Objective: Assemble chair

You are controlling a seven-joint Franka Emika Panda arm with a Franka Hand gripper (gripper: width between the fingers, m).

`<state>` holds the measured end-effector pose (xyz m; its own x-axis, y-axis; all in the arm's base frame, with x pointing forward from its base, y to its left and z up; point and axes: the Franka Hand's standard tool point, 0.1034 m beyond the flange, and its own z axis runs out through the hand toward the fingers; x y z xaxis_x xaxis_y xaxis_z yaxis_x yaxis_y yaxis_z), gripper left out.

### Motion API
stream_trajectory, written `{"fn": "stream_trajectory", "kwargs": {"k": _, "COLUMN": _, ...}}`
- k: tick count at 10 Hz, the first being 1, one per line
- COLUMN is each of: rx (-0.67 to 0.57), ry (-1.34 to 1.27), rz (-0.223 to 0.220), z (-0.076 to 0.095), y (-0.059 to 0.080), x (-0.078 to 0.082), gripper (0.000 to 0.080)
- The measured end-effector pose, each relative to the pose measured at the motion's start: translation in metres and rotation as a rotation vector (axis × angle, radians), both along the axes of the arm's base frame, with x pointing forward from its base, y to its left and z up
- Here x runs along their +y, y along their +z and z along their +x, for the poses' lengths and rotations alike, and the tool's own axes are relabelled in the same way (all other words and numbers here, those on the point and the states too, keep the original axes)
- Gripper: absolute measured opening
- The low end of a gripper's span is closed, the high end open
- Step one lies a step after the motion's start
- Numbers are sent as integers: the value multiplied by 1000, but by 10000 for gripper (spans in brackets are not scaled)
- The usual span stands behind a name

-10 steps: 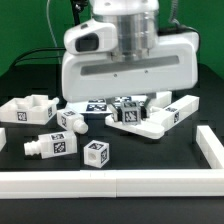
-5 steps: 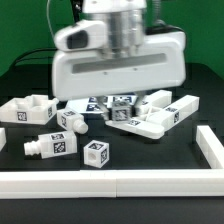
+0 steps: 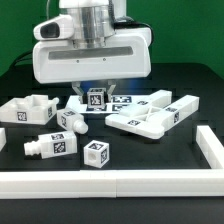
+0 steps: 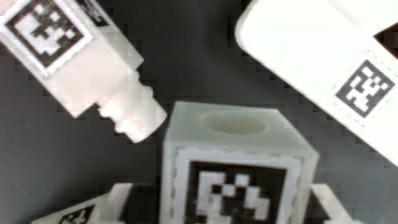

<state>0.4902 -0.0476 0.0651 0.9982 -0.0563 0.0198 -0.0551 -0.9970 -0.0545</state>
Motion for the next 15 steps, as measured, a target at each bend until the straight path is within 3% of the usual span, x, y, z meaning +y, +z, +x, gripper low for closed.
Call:
{"fn": "stream_trajectory", "kwargs": {"k": 2, "rx": -2, "ry": -56, "rz": 17, "z": -5, "y": 3, "x": -5, "gripper": 281}}
{"fn": "stream_trajectory", "kwargs": {"k": 3, "rx": 2, "ry": -97, "rz": 18, "z": -31, "y": -1, "x": -9, "gripper": 282}}
{"fn": "stream_trajectory", "kwargs": {"k": 4, "rx": 23, "ry": -132, "rz": 20, "z": -60, "y": -14, "x": -14, "gripper": 282}}
{"fn": "stream_trajectory", "kwargs": {"k": 8, "rx": 12, "ry": -129, "rz": 10, "z": -61, "y": -19, "x": -14, "gripper": 282}}
{"fn": "stream_trajectory", "kwargs": {"k": 11, "rx": -2, "ry": -155, "rz": -37, "z": -96, "y": -51, "x": -17, "gripper": 282}}
{"fn": "stream_trajectory", "kwargs": {"k": 15, "rx": 2, "ry": -149, "rz": -40, "z": -94, "y": -60, "x": -14, "gripper": 282}}
